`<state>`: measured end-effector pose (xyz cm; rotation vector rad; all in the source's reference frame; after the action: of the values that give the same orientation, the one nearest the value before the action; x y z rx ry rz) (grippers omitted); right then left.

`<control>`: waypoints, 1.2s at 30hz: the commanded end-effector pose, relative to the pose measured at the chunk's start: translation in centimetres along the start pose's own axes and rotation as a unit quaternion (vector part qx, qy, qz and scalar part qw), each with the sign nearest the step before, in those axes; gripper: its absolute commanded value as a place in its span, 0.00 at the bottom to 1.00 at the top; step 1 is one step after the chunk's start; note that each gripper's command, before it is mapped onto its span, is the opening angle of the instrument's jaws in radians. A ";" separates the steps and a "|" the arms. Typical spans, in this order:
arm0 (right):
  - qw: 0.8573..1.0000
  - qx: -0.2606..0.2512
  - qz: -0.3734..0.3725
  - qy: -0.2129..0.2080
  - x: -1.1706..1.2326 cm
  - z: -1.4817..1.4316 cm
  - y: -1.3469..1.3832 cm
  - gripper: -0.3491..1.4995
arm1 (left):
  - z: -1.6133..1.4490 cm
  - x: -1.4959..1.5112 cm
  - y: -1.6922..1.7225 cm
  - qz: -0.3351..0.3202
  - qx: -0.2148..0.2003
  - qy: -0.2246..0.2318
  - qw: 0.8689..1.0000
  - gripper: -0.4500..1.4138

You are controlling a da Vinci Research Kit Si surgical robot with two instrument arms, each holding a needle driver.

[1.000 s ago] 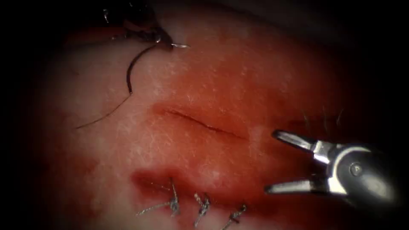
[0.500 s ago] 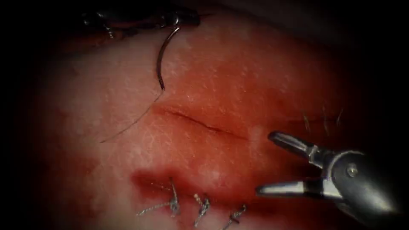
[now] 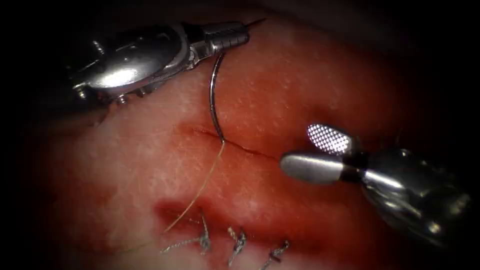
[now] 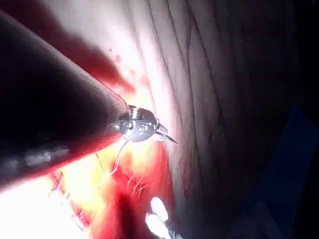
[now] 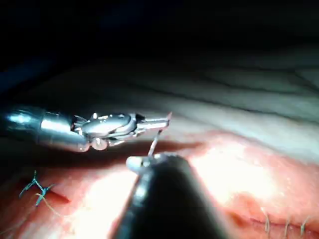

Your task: Wound Closure

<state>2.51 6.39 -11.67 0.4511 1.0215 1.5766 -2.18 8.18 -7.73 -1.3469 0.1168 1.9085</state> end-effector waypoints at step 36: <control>0.997 -0.067 -0.017 -0.046 -0.33 0.96 0.00 0.00 | -0.06 0.25 0.48 0.031 0.009 0.036 0.999 0.05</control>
<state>3.27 6.35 -11.05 0.4161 0.8356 1.5702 -2.43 7.91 -8.17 -1.4145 0.2100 1.9087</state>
